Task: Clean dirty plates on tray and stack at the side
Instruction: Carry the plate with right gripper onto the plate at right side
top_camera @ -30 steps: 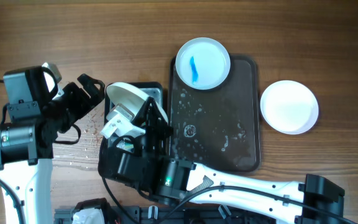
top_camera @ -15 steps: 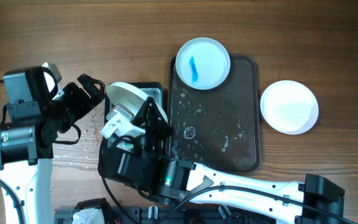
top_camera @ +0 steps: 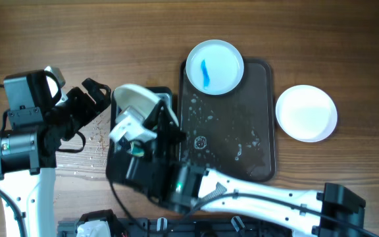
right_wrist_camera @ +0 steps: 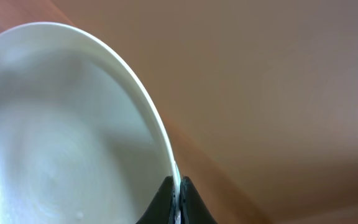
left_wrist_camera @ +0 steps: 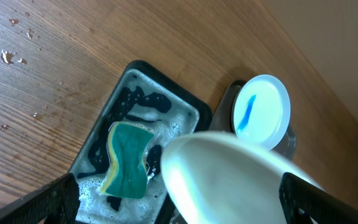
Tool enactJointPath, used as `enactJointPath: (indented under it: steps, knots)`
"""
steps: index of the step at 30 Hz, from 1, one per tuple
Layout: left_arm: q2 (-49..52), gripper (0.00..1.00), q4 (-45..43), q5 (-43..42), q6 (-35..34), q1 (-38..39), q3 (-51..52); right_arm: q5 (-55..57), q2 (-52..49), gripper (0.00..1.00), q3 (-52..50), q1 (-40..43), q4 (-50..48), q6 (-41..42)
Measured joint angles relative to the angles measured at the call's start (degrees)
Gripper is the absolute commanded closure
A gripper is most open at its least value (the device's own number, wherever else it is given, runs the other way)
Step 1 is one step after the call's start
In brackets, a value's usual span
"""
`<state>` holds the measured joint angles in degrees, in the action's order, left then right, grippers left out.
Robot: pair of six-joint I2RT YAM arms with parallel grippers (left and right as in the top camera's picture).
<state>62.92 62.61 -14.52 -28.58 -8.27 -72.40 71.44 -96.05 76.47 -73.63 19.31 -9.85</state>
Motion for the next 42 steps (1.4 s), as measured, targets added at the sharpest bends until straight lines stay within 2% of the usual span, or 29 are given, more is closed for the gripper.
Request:
enactJointPath:
  steps: [3, 7, 10, 12, 15, 18, 22, 25, 30, 31, 32, 34, 37, 42]
  knots:
    - [0.0, 0.00, 0.0, 0.0, 0.0, 0.0, 0.0, -9.3, 0.0, 0.96, 0.2, 6.5, 7.9, 9.0]
    - [0.0, 0.00, 0.0, 0.0, 0.0, 0.0, 0.0, -40.0, 0.1, 0.96, 0.2, 23.1, 14.8, 20.9]
    - [0.0, 0.00, 0.0, 0.0, 0.0, 0.0, 0.0, -66.4, 1.4, 0.96, 0.1, 34.6, 15.9, 25.1]
    - [0.0, 0.00, 0.0, 0.0, 0.0, 0.0, 0.0, -78.4, 4.3, 0.96, 0.1, 40.8, 17.6, 26.7]
    - [0.0, 0.00, 0.0, 0.0, 0.0, 0.0, 0.0, -86.6, 12.3, 0.96, 0.2, 52.2, 23.0, 30.3]
    - [0.0, 0.00, 0.0, -0.2, 0.0, 0.0, 0.0, -82.9, 17.5, 0.96, 0.6, 63.5, 33.7, 35.5]
    - [0.0, 0.00, 0.0, -0.2, 0.0, 0.0, 0.0, -74.1, 16.6, 0.96, -0.5, 79.9, 41.2, 37.7]
    - [0.0, 0.00, 0.0, -0.2, 0.0, 0.0, 0.0, -71.3, 14.4, 0.96, -5.2, 89.3, 41.1, 37.4]
    - [0.0, 0.00, 0.0, -0.2, 0.0, 0.0, 0.0, -69.9, 8.9, 0.96, -13.8, 98.1, 36.4, 36.3]
    - [0.0, 0.00, 0.0, -0.2, 0.0, 0.0, 0.0, -69.8, 7.8, 0.66, -14.7, 98.9, 36.0, 36.3]
    - [0.0, 0.00, 0.0, -0.2, 0.0, 0.0, 0.0, -69.8, 7.1, 0.48, -15.4, 99.6, 35.7, 36.2]
    - [0.0, 0.00, 0.0, -0.2, 0.0, 0.0, 0.0, -70.7, 5.6, 0.32, -16.6, 100.8, 35.8, 35.0]
    - [0.0, 0.00, 0.0, -0.2, 0.0, 0.0, 0.0, -76.8, 6.5, 0.31, -15.8, 100.3, 36.2, 29.1]
    - [0.0, 0.00, 0.0, -0.2, 0.0, 0.0, 0.0, -90.1, 17.2, 0.42, -12.5, 92.5, 35.2, 21.8]
